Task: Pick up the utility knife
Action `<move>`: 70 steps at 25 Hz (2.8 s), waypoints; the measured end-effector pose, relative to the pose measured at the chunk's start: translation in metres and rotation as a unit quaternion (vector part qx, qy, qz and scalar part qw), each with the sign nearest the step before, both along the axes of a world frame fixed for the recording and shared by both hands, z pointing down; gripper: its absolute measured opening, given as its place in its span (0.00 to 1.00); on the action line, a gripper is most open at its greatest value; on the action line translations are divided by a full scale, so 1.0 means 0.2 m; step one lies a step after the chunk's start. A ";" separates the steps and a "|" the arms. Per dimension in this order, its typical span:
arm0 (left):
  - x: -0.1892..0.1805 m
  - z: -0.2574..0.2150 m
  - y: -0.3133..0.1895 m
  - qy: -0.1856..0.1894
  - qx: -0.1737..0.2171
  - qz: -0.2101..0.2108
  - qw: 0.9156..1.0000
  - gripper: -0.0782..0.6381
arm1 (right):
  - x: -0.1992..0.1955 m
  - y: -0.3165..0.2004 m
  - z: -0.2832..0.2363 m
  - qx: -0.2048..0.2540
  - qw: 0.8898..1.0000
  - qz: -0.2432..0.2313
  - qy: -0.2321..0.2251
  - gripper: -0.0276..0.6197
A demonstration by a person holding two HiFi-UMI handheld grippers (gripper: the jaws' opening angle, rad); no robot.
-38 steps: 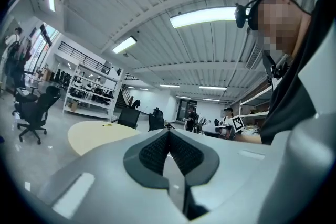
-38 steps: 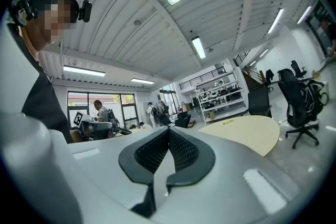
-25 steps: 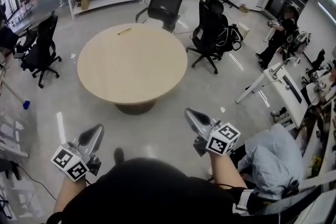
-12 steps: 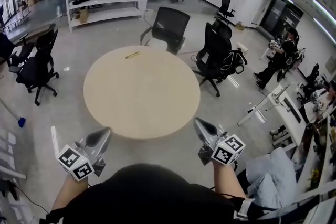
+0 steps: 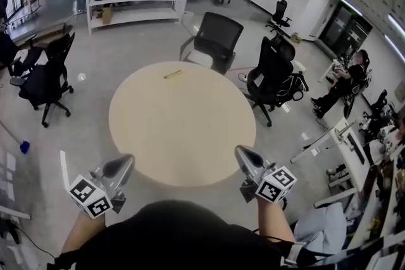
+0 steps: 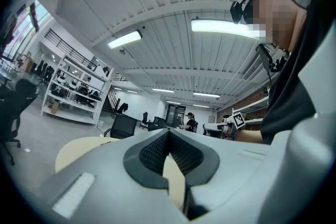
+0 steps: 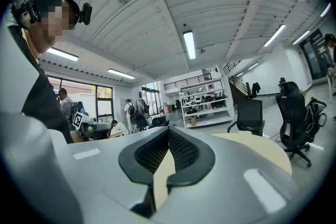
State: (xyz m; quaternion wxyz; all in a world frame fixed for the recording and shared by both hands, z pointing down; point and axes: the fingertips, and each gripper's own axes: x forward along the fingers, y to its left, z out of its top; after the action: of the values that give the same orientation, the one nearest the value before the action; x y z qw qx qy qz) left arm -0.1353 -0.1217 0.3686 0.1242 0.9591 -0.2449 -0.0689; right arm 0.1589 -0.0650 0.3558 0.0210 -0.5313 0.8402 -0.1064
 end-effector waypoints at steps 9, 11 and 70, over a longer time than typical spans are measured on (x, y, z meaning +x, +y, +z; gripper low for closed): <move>0.11 0.07 -0.25 -0.012 -0.017 -0.027 0.999 0.11 | 0.14 -0.34 0.09 -0.015 0.999 -0.027 -0.012 0.07; 0.17 0.08 -0.30 -0.016 -0.017 -0.041 0.999 0.11 | 0.21 -0.43 0.12 -0.017 0.999 -0.039 -0.017 0.07; 0.82 0.31 -2.00 -0.083 -0.019 -0.100 0.991 0.11 | 0.75 -2.49 0.32 0.035 0.978 -0.148 0.144 0.33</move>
State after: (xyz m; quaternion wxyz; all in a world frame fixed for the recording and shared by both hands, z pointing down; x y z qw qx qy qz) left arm 0.0288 -0.5225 0.4315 0.1144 0.9296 -0.3502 0.0040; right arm 0.3081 -0.5631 0.4190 -0.0971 -0.4096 0.9071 -0.0011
